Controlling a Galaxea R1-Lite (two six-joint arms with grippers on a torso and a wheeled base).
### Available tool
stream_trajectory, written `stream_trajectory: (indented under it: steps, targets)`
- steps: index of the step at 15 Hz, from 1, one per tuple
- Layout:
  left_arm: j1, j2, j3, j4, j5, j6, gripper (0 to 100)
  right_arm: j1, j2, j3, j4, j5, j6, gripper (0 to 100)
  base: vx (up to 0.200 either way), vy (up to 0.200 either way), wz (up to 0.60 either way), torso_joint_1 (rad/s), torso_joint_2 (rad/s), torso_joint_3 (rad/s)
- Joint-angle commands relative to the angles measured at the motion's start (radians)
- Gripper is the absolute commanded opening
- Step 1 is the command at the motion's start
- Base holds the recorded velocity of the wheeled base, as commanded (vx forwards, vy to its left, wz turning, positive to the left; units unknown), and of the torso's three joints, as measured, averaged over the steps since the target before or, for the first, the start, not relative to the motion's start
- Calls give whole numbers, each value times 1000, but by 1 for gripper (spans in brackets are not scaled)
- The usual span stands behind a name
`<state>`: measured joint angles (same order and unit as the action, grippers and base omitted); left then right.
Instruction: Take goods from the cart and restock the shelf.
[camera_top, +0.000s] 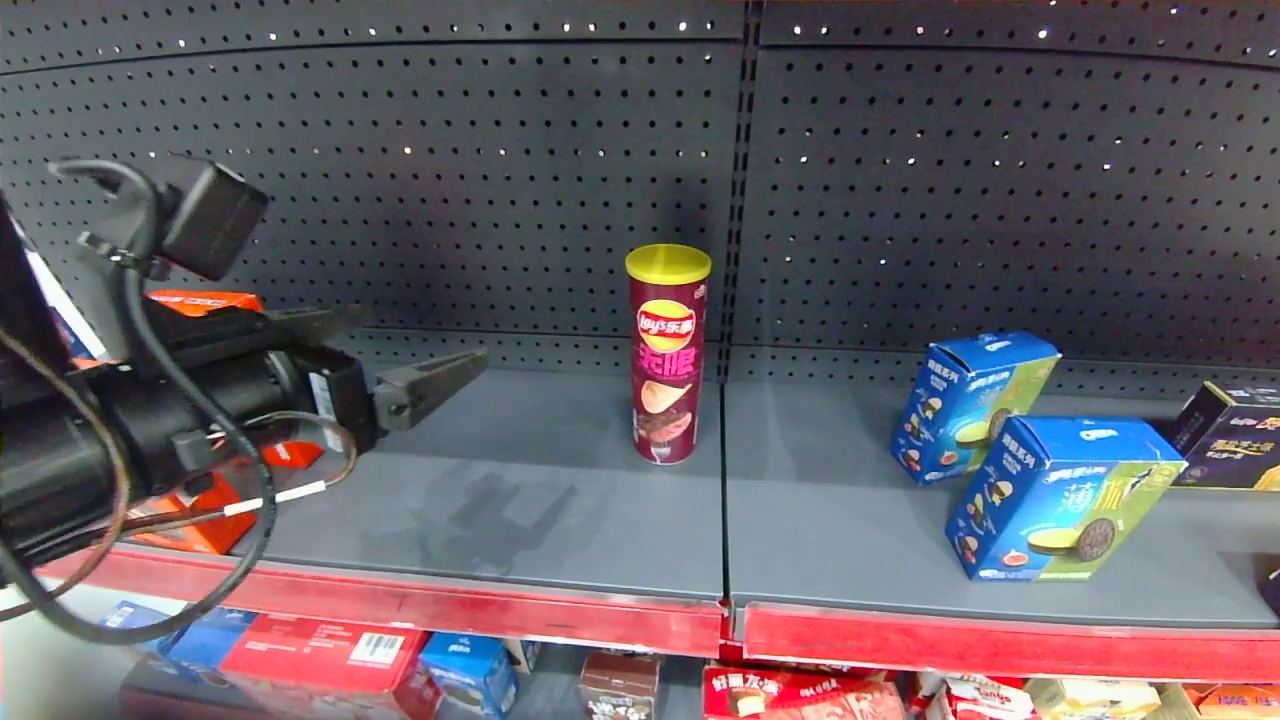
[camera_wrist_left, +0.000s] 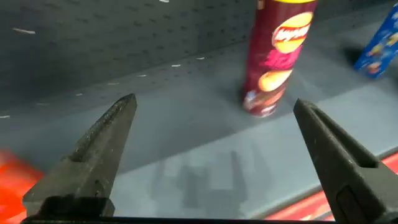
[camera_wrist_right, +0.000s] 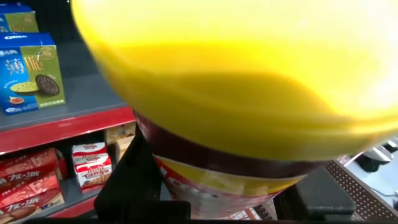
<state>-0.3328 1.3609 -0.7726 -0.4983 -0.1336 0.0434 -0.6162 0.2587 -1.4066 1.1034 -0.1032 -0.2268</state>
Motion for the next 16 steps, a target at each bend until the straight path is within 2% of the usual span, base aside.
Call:
stream_trajectory:
  steps: [1, 4, 7, 9, 13, 16]
  targets:
    - [-22, 138, -22, -34, -1, -30, 100, 0, 28, 3, -2, 0, 0, 0, 0, 0, 0, 0, 0, 0]
    - [-19, 222, -91, -42, -1, -33, 100, 6, 62, 40, -5, 2, -2, 0, 0, 0, 0, 0, 0, 0]
    - [-46, 320, -186, -48, -3, -34, 100, 7, 53, 163, -106, 2, -34, 0, 0, 0, 0, 0, 0, 0]
    - [-69, 368, -198, -109, -3, -36, 100, 9, 50, 215, -139, -3, -37, 0, 0, 0, 0, 0, 0, 0]
    - [-81, 425, -257, -118, -4, -36, 100, 7, 62, 238, -148, 0, -55, 0, 0, 0, 0, 0, 0, 0]
    - [-91, 462, -280, -132, -4, -36, 100, 7, 60, 287, -214, 0, -92, 0, 0, 0, 0, 0, 0, 0]
